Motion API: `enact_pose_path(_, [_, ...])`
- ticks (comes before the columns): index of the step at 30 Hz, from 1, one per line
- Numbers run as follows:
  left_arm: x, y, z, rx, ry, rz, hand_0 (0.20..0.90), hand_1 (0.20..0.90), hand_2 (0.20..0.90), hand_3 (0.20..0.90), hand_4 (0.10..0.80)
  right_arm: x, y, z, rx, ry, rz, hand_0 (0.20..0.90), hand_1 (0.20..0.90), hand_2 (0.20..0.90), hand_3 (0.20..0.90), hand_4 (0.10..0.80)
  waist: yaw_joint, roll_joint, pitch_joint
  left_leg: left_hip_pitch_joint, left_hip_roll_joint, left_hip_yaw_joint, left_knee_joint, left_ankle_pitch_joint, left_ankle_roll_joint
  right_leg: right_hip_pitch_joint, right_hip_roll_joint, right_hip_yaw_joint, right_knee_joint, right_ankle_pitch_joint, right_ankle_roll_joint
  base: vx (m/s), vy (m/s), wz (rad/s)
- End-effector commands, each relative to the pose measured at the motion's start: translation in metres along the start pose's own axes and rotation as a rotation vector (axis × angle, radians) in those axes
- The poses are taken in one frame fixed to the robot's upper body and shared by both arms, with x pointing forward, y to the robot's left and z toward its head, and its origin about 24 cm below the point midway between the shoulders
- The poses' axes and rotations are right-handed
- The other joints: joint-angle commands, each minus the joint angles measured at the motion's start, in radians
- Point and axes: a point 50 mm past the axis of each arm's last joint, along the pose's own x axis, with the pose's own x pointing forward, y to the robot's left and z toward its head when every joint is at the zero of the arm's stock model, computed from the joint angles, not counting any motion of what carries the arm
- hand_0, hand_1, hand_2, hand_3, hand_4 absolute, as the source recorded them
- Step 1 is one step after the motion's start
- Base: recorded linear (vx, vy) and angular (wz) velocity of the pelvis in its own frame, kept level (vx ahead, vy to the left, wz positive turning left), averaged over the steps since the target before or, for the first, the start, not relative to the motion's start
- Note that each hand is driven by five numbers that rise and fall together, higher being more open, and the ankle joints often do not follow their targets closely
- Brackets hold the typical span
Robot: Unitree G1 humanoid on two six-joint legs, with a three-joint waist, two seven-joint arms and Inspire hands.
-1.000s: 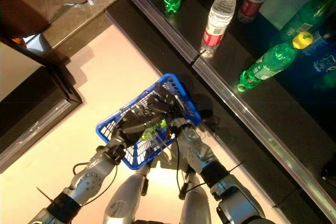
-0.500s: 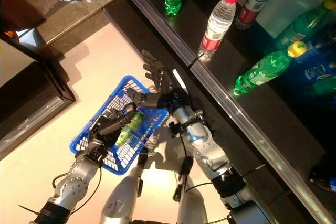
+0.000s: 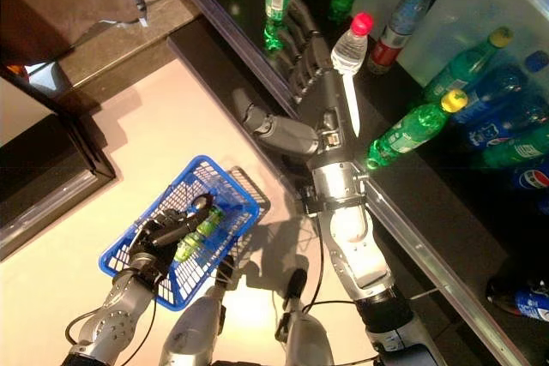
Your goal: Pick up the drink and place into the basket.
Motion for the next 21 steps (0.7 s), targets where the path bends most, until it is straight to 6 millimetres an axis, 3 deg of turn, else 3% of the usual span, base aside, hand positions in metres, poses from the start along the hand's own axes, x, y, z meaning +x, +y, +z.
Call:
enact_pose_path(1, [-0.011, -0.041, 0.063, -0.008, -0.382, -0.223, 0.300, 0.300, 0.300, 0.200, 0.100, -0.005, 0.000, 0.020, -0.074, -0.146, -0.072, 0.900, 0.900, 0.900, 0.900, 0.800, -0.007, 0.022, -0.239, 0.010, 0.008, 0.028, 0.042, -0.046, 0.019, 0.024, 0.032, 0.049, 0.102, -0.104, -0.036, -0.012, -0.092, -0.07])
enact_pose_path(4, [-0.010, -0.035, 0.051, -0.043, -0.336, -0.192, 0.300, 0.300, 0.300, 0.200, 0.100, -0.003, -0.013, 0.002, -0.188, -0.048, -0.198, 0.900, 0.900, 0.900, 0.900, 0.800, -0.005, 0.021, -0.229, 0.002, 0.019, 0.028, 0.104, -0.053, 0.003, 0.034, 0.036, 0.036, 0.113, -0.107, -0.050, -0.022, -0.084, -0.11])
enact_pose_path(8, [-0.012, -0.030, 0.040, -0.076, -0.302, -0.180, 0.300, 0.300, 0.300, 0.200, 0.100, 0.002, -0.020, -0.006, -0.210, 0.002, -0.246, 0.900, 0.900, 0.900, 0.900, 0.800, 0.009, 0.019, -0.203, -0.062, 0.016, 0.006, 0.222, -0.056, -0.008, 0.042, 0.038, 0.038, 0.134, -0.108, -0.063, 0.000, -0.015, -0.08])
enact_pose_path(10, [-0.011, -0.028, 0.025, -0.085, -0.235, -0.194, 0.300, 0.300, 0.300, 0.200, 0.100, 0.006, -0.016, -0.013, -0.228, 0.036, -0.265, 0.900, 0.900, 0.900, 0.900, 0.800, 0.027, 0.042, -0.186, -0.086, 0.055, -0.010, 0.152, 0.032, -0.029, 0.060, 0.054, 0.046, 0.155, -0.129, -0.063, 0.107, 0.099, -0.08])
enact_pose_path(12, [-0.010, -0.029, 0.019, -0.075, -0.209, -0.213, 0.300, 0.300, 0.300, 0.200, 0.100, 0.007, -0.019, -0.020, -0.231, 0.064, -0.293, 0.900, 0.900, 0.900, 0.900, 0.800, 0.035, 0.047, -0.183, -0.100, 0.061, -0.010, 0.133, 0.042, -0.032, 0.073, 0.048, 0.046, 0.155, -0.141, -0.062, 0.118, 0.130, -0.01])
enact_pose_path(18, [-0.006, -0.037, 0.021, -0.050, -0.214, -0.255, 0.300, 0.300, 0.300, 0.200, 0.100, 0.010, -0.027, -0.020, -0.249, 0.048, -0.373, 0.900, 0.900, 0.900, 0.900, 0.800, 0.016, 0.055, -0.169, -0.104, 0.038, 0.015, 0.130, 0.006, -0.020, 0.022, 0.010, 0.035, 0.180, -0.144, -0.049, 0.054, 0.162, 0.01])
enact_pose_path(21, [-0.001, -0.050, 0.033, -0.051, -0.263, -0.284, 0.300, 0.300, 0.300, 0.200, 0.100, 0.024, -0.034, -0.008, -0.245, -0.063, -0.478, 0.900, 0.900, 0.900, 0.900, 0.800, 0.007, 0.066, -0.111, -0.130, 0.013, 0.010, 0.148, -0.011, -0.009, -0.034, -0.011, 0.042, 0.194, -0.128, -0.038, -0.086, 0.087, 0.03])
